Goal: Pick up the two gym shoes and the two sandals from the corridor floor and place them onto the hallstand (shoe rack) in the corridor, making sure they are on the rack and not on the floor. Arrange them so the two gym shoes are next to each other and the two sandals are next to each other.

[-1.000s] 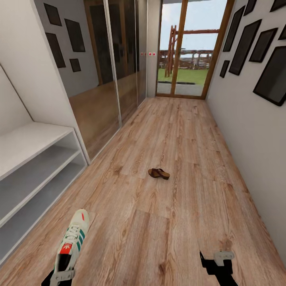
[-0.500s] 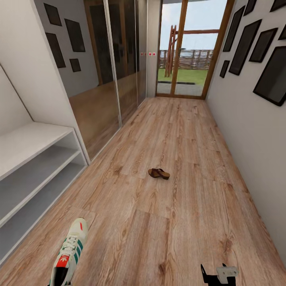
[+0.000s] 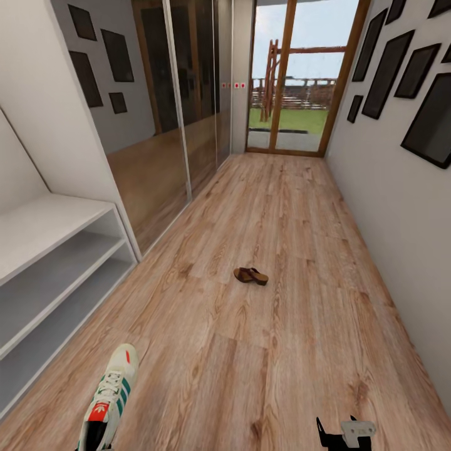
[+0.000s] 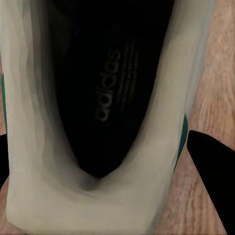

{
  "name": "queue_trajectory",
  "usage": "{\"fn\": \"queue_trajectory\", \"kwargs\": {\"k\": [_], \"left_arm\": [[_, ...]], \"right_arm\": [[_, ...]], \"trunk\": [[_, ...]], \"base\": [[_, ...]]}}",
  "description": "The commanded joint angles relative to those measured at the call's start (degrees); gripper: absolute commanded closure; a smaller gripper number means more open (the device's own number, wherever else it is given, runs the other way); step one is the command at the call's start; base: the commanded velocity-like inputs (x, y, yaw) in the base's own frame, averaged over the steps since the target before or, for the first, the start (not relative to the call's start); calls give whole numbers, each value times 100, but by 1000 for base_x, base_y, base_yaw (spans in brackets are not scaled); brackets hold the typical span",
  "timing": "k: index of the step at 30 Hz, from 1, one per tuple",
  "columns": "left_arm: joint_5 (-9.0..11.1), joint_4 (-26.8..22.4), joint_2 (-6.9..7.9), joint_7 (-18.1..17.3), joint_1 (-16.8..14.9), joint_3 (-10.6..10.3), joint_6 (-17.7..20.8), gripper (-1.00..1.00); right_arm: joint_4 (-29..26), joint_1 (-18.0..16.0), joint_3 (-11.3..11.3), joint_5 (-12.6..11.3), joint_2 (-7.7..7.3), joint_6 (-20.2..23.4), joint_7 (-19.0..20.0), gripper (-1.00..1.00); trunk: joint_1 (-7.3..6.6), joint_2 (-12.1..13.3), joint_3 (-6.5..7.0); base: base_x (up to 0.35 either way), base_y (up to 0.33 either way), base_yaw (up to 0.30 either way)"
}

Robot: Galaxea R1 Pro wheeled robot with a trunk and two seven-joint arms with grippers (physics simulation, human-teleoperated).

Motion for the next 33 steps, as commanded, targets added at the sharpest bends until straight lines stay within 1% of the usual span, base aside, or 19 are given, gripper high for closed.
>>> {"fn": "queue_trajectory", "kwargs": {"k": [1, 17, 21, 27, 33], "left_arm": [[-25, 5, 0, 14, -3, 15, -18, 100], [-25, 5, 1, 14, -3, 15, -18, 100], [-25, 5, 1, 14, -3, 15, -17, 100], [-25, 5, 1, 14, -3, 15, -18, 100], [-25, 5, 1, 14, -3, 15, -18, 100]], "right_arm": [[5, -3, -39, 61, 0, -17, -21, -100], [-2, -3, -41, 59, 10, -20, -21, -100], [-3, -3, -44, 53, 23, -17, -21, -100], [-4, -3, -49, 52, 86, -16, -21, -100], [-4, -3, -53, 52, 101, -20, -23, -100]], "trunk": [[1, -2, -4], [1, -2, -4], [1, -2, -4], [1, -2, -4], [1, -2, -4]], "base": [[236, 0, 0], [328, 0, 1], [337, 0, 185], [337, 0, 263], [337, 0, 267]]}}
